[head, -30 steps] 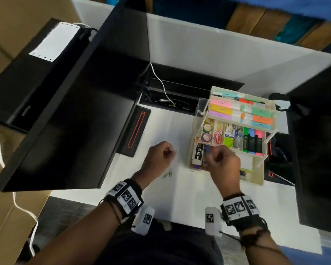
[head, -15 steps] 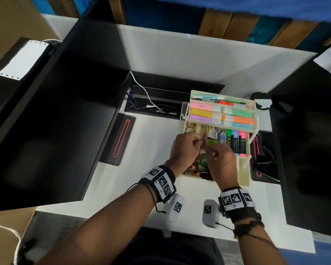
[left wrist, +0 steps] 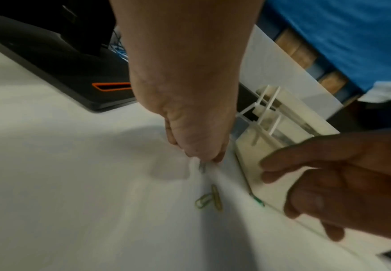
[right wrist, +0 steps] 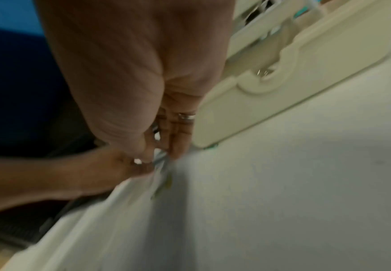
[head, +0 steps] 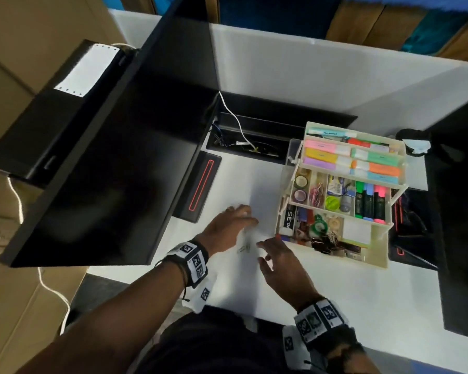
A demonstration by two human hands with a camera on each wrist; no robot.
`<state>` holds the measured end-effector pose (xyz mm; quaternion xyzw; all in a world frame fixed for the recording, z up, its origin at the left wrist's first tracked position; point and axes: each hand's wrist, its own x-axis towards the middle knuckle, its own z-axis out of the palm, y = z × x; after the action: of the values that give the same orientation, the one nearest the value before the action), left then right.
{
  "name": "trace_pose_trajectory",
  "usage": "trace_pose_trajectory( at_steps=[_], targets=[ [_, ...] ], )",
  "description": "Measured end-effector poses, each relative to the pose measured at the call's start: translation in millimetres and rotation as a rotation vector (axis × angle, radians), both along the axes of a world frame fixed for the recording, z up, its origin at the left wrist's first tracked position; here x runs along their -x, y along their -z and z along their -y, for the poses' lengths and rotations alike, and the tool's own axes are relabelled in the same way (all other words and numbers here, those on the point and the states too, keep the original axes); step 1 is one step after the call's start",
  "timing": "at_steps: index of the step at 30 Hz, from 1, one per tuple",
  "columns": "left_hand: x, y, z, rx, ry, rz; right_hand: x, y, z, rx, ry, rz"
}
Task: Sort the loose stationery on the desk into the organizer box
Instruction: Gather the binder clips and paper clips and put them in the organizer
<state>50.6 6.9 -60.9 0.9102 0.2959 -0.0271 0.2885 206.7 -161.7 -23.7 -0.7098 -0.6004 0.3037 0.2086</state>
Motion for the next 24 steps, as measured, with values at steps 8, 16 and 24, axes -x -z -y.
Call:
trace_pose_trajectory(
  at_steps=[8,16,24],
  targets=[
    [15.0,5.8,-0.5,-0.089,-0.063,-0.015,46.7,43.0,-28.4,0.141,0.128,0.07],
    [27.8,12.7,14.3,-0.06,-0.074,0.065,49.8,64.3,-31.4,0.033,0.1,0.209],
    [29.7,15.7,16.7,-0.102,-0.023,-0.076,43.1,65.8,-27.7,0.077,0.083,0.238]
  ],
)
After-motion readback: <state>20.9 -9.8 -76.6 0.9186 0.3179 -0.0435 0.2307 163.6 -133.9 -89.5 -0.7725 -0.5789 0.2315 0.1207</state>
